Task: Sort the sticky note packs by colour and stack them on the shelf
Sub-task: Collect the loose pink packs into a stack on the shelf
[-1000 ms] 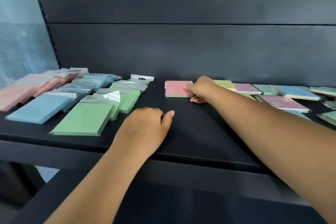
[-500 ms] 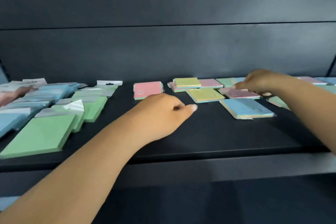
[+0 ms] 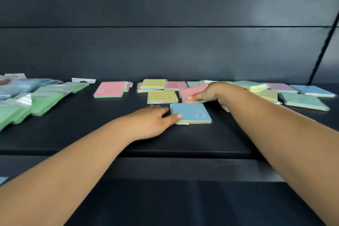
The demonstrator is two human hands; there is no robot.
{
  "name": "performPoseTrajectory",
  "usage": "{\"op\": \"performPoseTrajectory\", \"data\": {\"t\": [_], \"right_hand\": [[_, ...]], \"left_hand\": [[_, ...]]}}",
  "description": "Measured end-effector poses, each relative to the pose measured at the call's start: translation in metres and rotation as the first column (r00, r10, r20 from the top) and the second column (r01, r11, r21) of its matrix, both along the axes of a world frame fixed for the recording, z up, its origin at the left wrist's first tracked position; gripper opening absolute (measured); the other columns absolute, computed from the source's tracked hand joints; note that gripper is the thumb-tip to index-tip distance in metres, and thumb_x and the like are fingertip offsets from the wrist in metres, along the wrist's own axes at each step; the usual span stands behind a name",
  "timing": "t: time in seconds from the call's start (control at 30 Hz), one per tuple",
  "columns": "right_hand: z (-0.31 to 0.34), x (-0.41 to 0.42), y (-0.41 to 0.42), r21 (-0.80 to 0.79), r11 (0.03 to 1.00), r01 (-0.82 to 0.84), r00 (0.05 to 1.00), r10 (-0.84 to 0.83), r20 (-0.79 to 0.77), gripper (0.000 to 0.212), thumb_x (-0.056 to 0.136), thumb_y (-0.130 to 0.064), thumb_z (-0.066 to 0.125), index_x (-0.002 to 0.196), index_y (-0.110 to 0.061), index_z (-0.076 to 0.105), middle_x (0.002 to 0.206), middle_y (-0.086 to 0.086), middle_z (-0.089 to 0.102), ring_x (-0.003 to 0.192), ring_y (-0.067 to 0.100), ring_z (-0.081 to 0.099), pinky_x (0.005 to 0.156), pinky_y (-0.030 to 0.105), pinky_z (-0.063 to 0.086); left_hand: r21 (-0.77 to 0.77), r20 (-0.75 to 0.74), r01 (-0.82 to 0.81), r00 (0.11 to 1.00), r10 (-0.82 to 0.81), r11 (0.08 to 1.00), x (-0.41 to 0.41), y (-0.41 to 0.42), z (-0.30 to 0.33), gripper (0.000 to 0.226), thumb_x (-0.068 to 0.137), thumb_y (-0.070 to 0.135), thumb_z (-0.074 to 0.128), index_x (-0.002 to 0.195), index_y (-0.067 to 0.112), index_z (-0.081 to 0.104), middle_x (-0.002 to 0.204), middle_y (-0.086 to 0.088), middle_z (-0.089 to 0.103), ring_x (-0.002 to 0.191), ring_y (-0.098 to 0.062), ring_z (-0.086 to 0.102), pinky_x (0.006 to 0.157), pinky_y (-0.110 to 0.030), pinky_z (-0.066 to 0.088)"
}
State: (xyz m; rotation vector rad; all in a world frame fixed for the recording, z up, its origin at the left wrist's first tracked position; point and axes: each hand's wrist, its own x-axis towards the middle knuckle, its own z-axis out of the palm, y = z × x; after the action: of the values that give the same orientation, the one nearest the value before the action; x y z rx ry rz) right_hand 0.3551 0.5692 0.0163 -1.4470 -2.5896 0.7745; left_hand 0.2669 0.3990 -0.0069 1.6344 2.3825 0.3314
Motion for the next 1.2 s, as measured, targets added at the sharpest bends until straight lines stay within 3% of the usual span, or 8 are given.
{"op": "performPoseTrajectory", "data": {"t": [0.13,0.23,0.37,0.47,0.53,0.67,0.8,1.2], "right_hand": [[-0.004,0.004,0.013,-0.199,0.979,-0.044,0.912,-0.042,-0.408,0.035,0.080,-0.022,0.071,0.111,-0.011,0.057,0.108,0.009,0.062,0.092,0.021,0.056,0.079,0.029,0.042],[0.004,0.016,0.025,-0.361,0.929,-0.081,0.778,-0.167,-0.606,0.009,0.087,-0.008,0.062,0.090,-0.013,0.054,0.096,0.008,0.062,0.080,0.017,0.059,0.070,0.027,0.049],[0.017,0.031,0.049,-0.365,0.927,-0.090,0.648,-0.224,-0.728,0.018,0.085,-0.004,0.062,0.080,-0.015,0.049,0.083,0.004,0.060,0.075,0.015,0.059,0.064,0.027,0.048],[0.006,0.037,0.065,-0.322,0.946,-0.049,0.608,-0.227,-0.761,0.029,0.083,-0.006,0.066,0.099,-0.015,0.045,0.095,0.002,0.059,0.088,0.018,0.060,0.072,0.031,0.052],[-0.002,0.039,0.072,-0.273,0.960,-0.057,0.647,-0.173,-0.742,0.027,0.084,-0.007,0.065,0.103,-0.017,0.048,0.101,0.001,0.061,0.091,0.017,0.061,0.077,0.032,0.053],[-0.003,0.042,0.083,-0.178,0.980,-0.086,0.685,-0.071,-0.725,0.014,0.085,-0.010,0.063,0.083,-0.022,0.055,0.089,-0.001,0.066,0.086,0.018,0.064,0.083,0.036,0.053],[-0.003,0.046,0.093,-0.159,0.986,-0.057,0.692,-0.076,-0.718,0.014,0.085,-0.013,0.064,0.083,-0.022,0.054,0.090,0.000,0.065,0.084,0.016,0.062,0.078,0.030,0.053],[-0.007,0.042,0.098,-0.183,0.980,-0.077,0.662,-0.087,-0.745,0.014,0.085,-0.010,0.063,0.085,-0.021,0.055,0.096,0.003,0.067,0.092,0.020,0.066,0.086,0.035,0.054]], "left_hand": [[-0.059,-0.083,-0.002,0.997,-0.003,0.998,0.006,0.008,-0.004,0.061,0.093,0.058,0.021,0.148,0.035,0.014,0.157,0.003,0.013,0.145,-0.013,0.007,0.118,-0.034,0.009],[-0.077,-0.041,0.012,0.999,-0.015,0.997,0.004,0.017,-0.001,0.060,0.091,0.061,0.024,0.146,0.038,0.020,0.153,0.005,0.024,0.142,-0.015,0.019,0.115,-0.034,0.019],[-0.093,-0.048,-0.031,0.999,0.027,0.995,0.003,0.029,0.018,0.051,0.090,0.062,0.029,0.112,0.028,0.060,0.116,0.006,0.058,0.110,-0.015,0.051,0.094,-0.028,0.038],[-0.061,-0.058,-0.079,0.995,0.076,0.995,-0.016,0.051,0.037,0.041,0.089,0.059,0.039,0.070,0.026,0.056,0.075,0.010,0.058,0.075,-0.012,0.057,0.074,-0.022,0.043],[0.014,0.019,-0.064,0.998,0.064,0.998,-0.034,0.073,0.045,0.038,0.088,0.051,0.048,0.069,0.021,0.060,0.069,0.007,0.060,0.057,-0.008,0.057,0.055,-0.016,0.043],[0.136,-0.147,-0.096,0.982,0.116,0.986,-0.083,0.119,0.040,0.039,0.084,0.051,0.056,0.104,0.019,0.067,0.106,0.002,0.062,0.100,-0.015,0.056,0.078,-0.025,0.043],[-0.075,-0.127,-0.140,0.983,0.129,0.987,-0.108,0.147,0.020,0.070,0.082,0.060,0.052,0.142,0.029,0.034,0.148,-0.001,0.031,0.139,-0.022,0.025,0.112,-0.034,0.023],[-0.004,0.018,-0.100,0.995,0.100,0.995,-0.095,0.180,0.012,0.063,0.068,0.059,0.069,0.113,0.021,0.047,0.100,0.005,0.054,0.100,-0.017,0.050,0.076,-0.030,0.039]]}}
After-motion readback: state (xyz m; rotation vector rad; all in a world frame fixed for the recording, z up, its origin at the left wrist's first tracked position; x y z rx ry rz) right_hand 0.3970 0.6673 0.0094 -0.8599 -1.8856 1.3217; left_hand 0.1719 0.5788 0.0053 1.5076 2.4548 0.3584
